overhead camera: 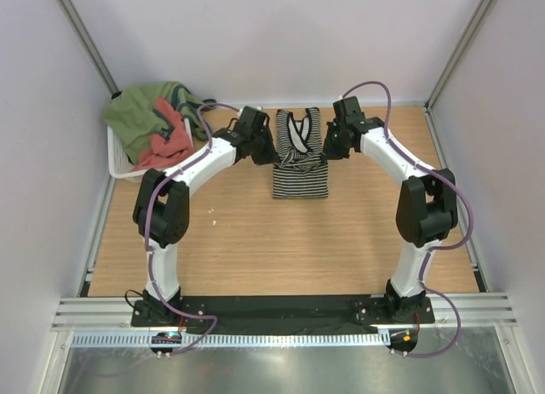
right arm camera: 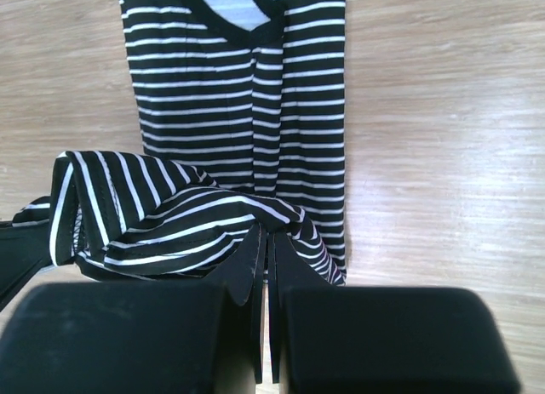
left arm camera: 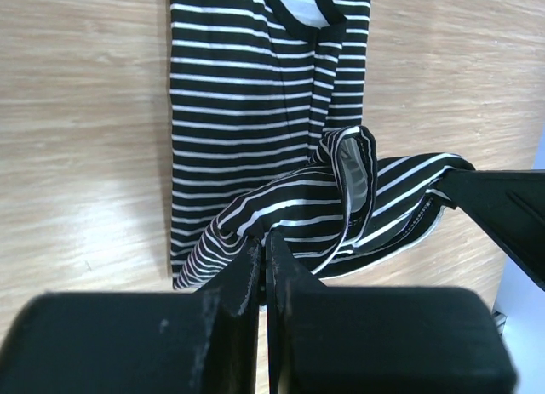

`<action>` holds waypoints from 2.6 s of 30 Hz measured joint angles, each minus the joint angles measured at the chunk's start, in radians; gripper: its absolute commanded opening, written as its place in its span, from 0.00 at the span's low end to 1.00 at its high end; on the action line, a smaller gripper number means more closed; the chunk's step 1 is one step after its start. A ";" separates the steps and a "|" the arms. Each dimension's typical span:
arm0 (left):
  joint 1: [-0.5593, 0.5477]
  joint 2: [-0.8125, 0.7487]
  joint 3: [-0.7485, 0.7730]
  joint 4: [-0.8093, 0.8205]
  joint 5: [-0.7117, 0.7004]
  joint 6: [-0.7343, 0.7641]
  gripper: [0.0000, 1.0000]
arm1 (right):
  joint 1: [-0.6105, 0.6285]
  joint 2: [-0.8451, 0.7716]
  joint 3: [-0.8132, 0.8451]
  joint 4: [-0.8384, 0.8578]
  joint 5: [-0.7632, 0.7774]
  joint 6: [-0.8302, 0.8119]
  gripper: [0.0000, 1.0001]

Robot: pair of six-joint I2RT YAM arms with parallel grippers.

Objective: Fold and stack the tank tops
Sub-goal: Fold the tank top

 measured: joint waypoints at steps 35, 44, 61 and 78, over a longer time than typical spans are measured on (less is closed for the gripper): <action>0.137 0.291 0.288 0.035 0.185 0.030 0.66 | -0.095 0.101 -0.071 0.278 -0.213 0.010 0.33; 0.116 0.060 0.063 0.080 0.185 0.029 0.63 | -0.095 0.035 -0.185 0.470 -0.483 0.021 0.02; -0.054 0.071 -0.153 0.201 0.188 -0.005 0.58 | -0.123 0.506 0.094 0.625 -0.734 0.171 0.05; -0.048 0.084 -0.143 0.123 0.111 0.016 0.57 | -0.142 0.554 0.277 0.414 -0.636 0.168 0.41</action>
